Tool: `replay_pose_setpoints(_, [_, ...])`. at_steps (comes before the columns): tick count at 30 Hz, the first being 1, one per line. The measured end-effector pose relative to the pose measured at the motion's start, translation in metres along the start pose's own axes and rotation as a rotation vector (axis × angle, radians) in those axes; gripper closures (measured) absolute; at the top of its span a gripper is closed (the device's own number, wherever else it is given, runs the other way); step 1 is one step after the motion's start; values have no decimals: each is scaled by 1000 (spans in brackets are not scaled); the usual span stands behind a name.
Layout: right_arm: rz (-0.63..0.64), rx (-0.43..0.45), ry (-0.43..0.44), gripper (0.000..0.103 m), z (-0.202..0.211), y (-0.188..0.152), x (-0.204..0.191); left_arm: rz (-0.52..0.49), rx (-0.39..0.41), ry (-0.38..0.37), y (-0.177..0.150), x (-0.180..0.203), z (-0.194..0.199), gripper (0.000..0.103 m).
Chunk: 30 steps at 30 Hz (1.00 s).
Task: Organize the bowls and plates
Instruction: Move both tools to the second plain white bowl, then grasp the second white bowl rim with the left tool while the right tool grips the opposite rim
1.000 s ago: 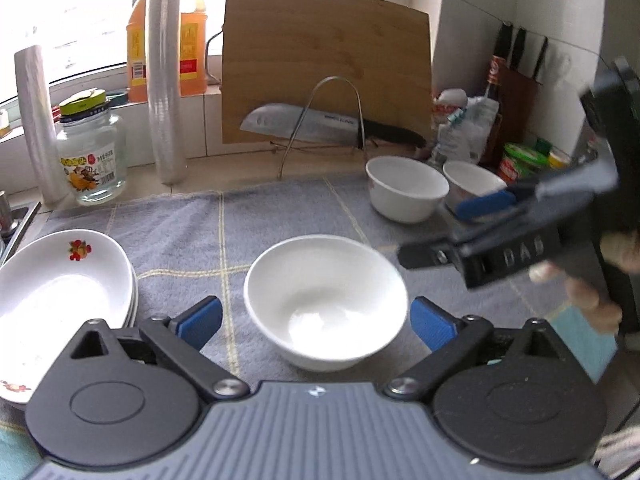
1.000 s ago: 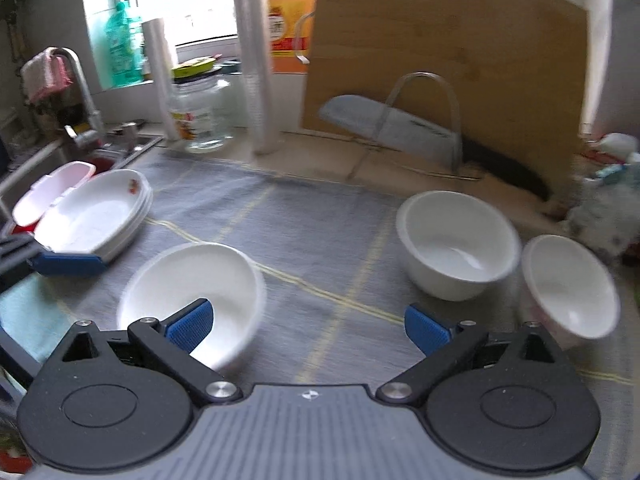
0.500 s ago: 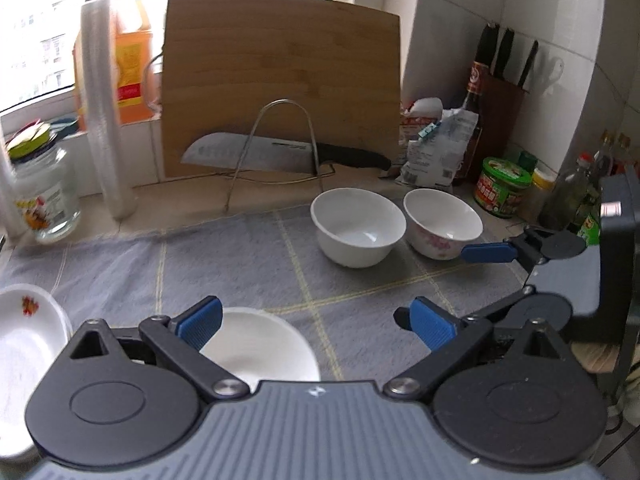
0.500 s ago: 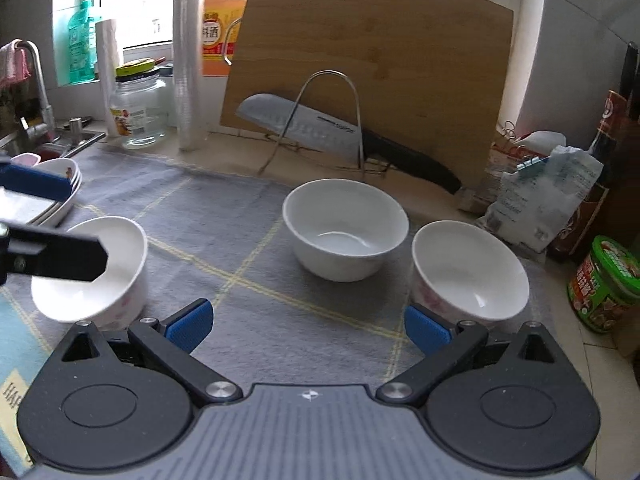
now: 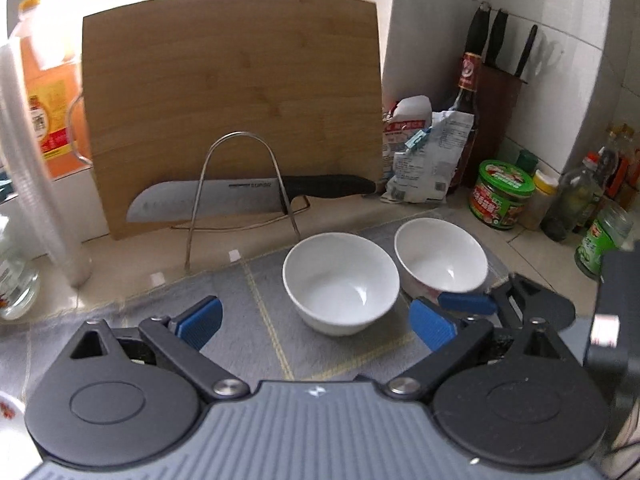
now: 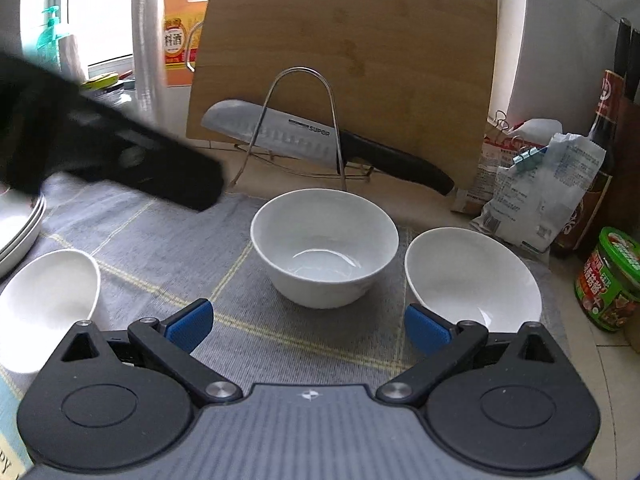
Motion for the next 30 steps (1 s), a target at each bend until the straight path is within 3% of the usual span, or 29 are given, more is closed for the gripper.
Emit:
replay_pose_setpoints(7, [-24,-8,3,2,-17,9,5,30,-59,-46,25,-1,-39,4])
replay_pose_setpoints(11, [-44,-20,11,10,-26,13,8,49,-81,-82,35,-1,-62,4])
replay_pose_setpoints(20, [-58,-32,-10,11,-38,16,8,25,-123,-115,43,7,-102,7])
replay_pose_setpoints(30, [-66,-29,-4,11,-44,21,9,18,-146,-128,45,9,-126,16])
Point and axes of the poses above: each gripper's, at about its wrist camera, not at the fingertips, and z roughly against the way its jaws point, x to its right, y to its top, the point moved 4 cm from there along -z, roughly the way its jaws point, and after that the axes turned 6 degrees about -x, right-handed, at the moved point
